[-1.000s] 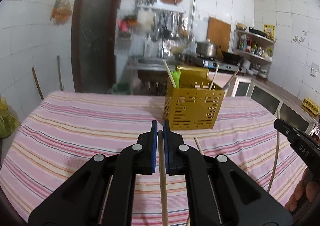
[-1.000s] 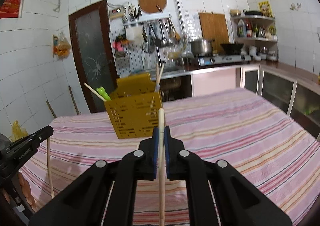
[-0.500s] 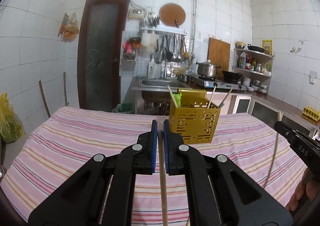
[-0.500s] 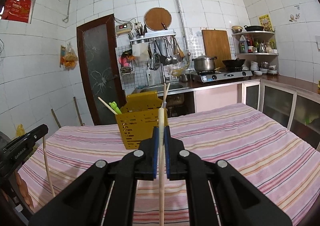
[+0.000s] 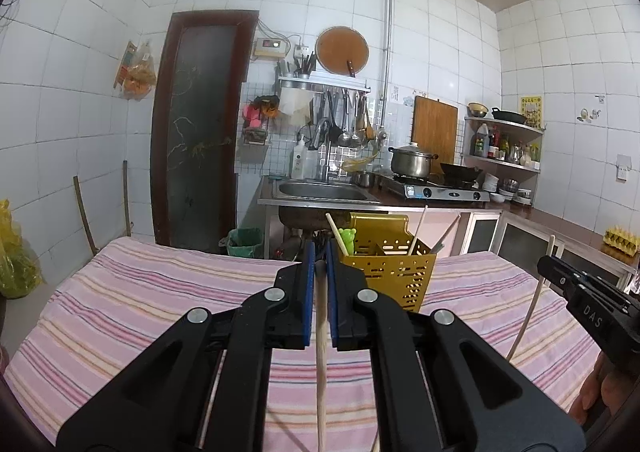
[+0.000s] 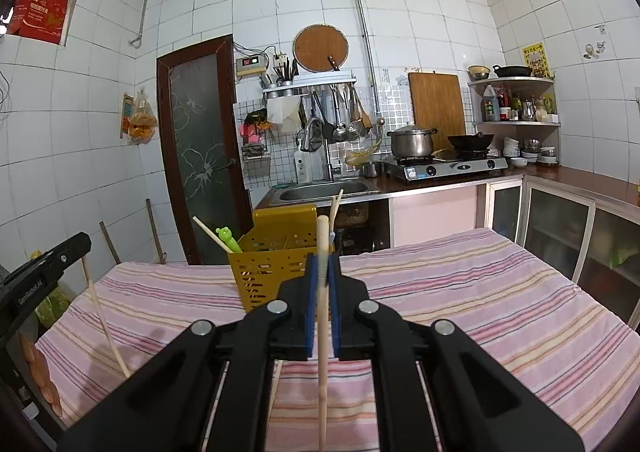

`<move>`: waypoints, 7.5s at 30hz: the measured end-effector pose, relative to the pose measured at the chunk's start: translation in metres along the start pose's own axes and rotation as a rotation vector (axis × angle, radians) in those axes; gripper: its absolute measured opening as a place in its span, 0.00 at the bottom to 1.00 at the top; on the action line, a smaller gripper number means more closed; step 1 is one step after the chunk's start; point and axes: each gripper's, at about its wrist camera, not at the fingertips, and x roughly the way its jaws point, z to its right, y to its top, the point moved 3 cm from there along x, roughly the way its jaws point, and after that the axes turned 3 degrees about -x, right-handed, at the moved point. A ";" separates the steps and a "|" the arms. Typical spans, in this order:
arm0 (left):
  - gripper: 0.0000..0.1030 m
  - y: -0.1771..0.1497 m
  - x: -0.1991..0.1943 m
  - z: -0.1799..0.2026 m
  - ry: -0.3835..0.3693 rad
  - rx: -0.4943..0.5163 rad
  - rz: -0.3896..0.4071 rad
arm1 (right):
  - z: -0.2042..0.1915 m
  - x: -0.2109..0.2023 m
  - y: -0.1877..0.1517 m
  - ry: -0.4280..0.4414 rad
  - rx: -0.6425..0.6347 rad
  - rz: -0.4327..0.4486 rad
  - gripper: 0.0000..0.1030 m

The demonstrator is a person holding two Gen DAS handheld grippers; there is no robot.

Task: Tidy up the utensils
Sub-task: 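Lift both chopsticks and carry them over the yellow holder, then open both tools to drop the chopsticks into the holder, then lower the right tool onto a loose chopstick and close on it, then grasp the last chopstick with the left tool while the right tool holds its chopstick, then lift both chopsticks and carry them over the yellow holder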

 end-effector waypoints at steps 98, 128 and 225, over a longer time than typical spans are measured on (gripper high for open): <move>0.95 -0.112 0.109 -0.057 0.106 0.104 -0.453 | -0.070 0.184 -0.112 -0.031 -0.180 -0.655 0.24; 0.49 -0.167 0.124 0.055 -0.133 0.285 -0.752 | 0.042 0.109 -0.122 -0.126 -0.002 -0.641 0.07; 0.04 0.032 0.033 0.037 -0.050 0.049 0.034 | 0.000 0.012 0.046 -0.017 -0.092 0.086 0.06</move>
